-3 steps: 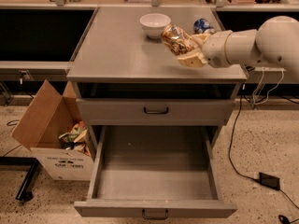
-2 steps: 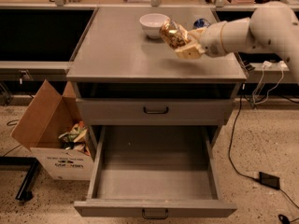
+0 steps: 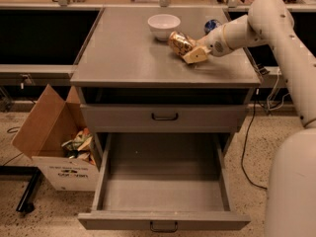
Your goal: Pick orange can from middle drawer and place on counter
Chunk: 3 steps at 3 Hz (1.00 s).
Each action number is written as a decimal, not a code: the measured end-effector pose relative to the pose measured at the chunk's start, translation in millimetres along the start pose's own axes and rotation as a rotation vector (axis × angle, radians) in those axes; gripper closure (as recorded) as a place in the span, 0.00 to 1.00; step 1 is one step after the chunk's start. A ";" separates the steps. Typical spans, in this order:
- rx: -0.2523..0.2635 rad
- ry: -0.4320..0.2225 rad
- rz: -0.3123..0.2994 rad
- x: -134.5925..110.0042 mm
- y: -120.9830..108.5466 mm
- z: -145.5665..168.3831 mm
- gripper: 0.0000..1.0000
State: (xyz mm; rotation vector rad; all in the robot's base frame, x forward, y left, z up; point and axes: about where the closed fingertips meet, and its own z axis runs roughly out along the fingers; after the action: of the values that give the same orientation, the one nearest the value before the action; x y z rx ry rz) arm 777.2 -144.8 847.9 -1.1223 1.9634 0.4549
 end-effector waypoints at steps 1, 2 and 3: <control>-0.015 0.032 0.026 9.1 -7.8 7.5 0.50; -0.015 0.032 0.026 6.9 -8.0 5.9 0.27; -0.018 0.039 0.036 11.8 -13.1 8.9 0.04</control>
Offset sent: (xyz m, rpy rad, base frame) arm 0.0260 -0.0221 -0.0240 -0.0208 0.0935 -0.0287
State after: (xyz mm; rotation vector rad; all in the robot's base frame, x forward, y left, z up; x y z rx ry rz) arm 789.2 -152.6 834.2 -1.1160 2.0200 0.4740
